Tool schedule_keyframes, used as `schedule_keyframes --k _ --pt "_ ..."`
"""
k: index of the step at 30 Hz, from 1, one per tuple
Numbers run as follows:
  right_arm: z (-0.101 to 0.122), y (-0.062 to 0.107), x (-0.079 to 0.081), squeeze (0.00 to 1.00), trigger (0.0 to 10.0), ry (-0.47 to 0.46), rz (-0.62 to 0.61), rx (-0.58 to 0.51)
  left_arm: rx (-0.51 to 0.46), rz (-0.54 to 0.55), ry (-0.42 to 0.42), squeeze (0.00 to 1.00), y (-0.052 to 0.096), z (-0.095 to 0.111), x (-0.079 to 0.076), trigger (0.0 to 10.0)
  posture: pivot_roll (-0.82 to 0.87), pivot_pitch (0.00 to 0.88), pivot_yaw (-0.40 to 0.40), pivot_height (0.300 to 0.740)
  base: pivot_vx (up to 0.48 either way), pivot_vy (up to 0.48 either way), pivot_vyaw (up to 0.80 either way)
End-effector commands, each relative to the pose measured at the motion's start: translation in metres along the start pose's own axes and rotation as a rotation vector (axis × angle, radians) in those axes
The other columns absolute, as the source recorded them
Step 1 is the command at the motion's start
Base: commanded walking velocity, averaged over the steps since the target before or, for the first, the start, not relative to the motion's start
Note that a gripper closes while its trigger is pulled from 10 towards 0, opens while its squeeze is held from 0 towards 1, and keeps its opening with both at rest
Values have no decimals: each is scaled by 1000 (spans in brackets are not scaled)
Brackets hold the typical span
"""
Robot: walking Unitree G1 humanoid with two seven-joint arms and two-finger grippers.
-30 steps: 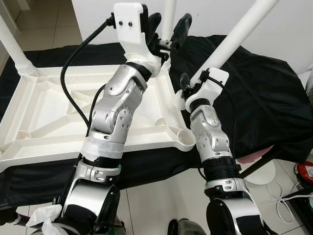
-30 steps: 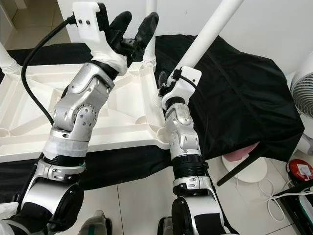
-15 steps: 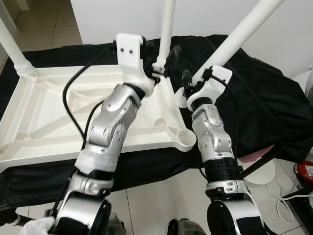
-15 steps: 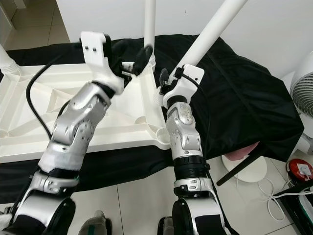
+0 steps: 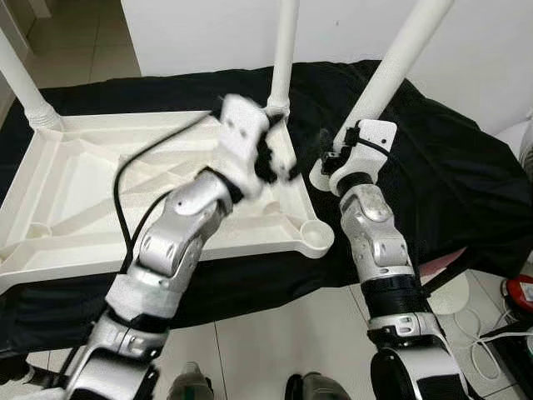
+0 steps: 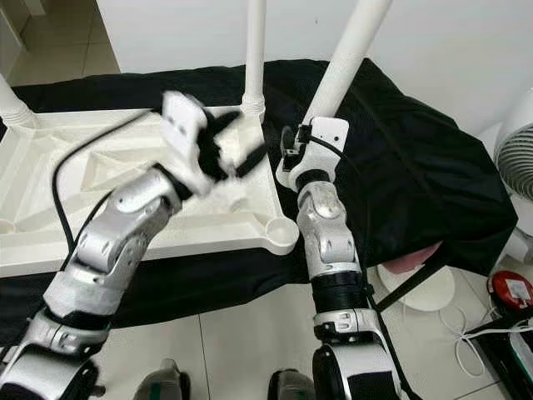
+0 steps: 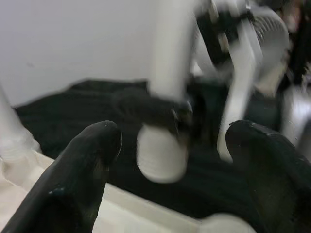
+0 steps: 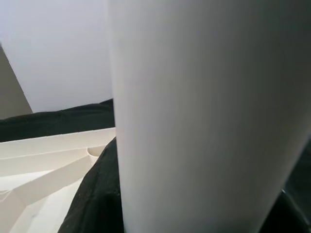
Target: Building children table
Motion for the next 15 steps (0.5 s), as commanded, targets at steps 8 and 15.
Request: schedule_keyframes --k 8,15 --pt "0 7 2 0 10000 86 29 -4 185 -224 -64 0 16 -29 -25 10000 39 0 -22 740 0 0 0" --pt "-1 10 0 0 10000 104 16 4 381 -320 -100 0 33 -60 -31 10000 32 0 -10 740 0 0 0"
Point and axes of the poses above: a point about 5 cm out from each wrist's last joint towards the gripper, its own y axis pointing back from the gripper into the wrist, its own z axis along the axis of the wrist's last joint, x = y × z, the point moved 1 cm from there along -y, pointing out of the wrist towards the gripper, and after that the axes turned 8 degrees about -y, right-handed, at the moved point
